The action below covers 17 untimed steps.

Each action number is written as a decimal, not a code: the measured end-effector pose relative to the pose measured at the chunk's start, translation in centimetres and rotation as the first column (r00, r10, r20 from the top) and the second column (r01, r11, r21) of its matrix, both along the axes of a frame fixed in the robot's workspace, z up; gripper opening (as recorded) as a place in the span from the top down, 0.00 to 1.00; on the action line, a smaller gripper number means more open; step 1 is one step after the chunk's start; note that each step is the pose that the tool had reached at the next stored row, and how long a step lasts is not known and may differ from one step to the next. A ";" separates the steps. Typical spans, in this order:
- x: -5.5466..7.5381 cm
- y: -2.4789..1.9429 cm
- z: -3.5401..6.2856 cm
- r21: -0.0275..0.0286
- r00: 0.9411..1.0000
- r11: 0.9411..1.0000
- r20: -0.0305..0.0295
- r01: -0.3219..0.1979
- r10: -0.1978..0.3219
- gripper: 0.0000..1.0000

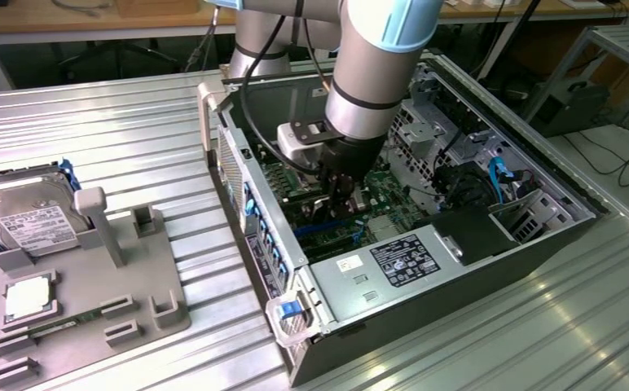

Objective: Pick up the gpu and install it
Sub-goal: 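Insert the gpu into the slot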

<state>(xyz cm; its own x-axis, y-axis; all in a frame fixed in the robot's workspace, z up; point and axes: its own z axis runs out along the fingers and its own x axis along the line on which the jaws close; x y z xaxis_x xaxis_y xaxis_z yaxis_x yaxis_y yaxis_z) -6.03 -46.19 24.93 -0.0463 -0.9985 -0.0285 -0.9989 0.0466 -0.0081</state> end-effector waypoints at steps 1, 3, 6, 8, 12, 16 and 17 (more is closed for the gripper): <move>0.0 0.00 -0.04 0.000 1.000 1.000 0.000 0.000 0.000 0.72; 0.0 0.00 -0.11 0.000 1.000 1.000 0.000 0.000 0.000 0.72; 0.0 0.00 -0.24 0.000 1.000 1.000 -0.001 0.000 0.000 0.72; 0.0 0.00 -0.33 0.000 1.000 1.000 -0.001 0.000 0.000 0.72; 0.0 0.00 -0.38 0.000 1.000 1.000 -0.002 0.000 0.000 0.72; 0.0 0.00 -0.38 0.000 1.000 1.000 -0.002 0.000 0.000 0.72; 0.0 0.00 -0.38 0.000 1.000 1.000 -0.002 0.000 0.000 0.72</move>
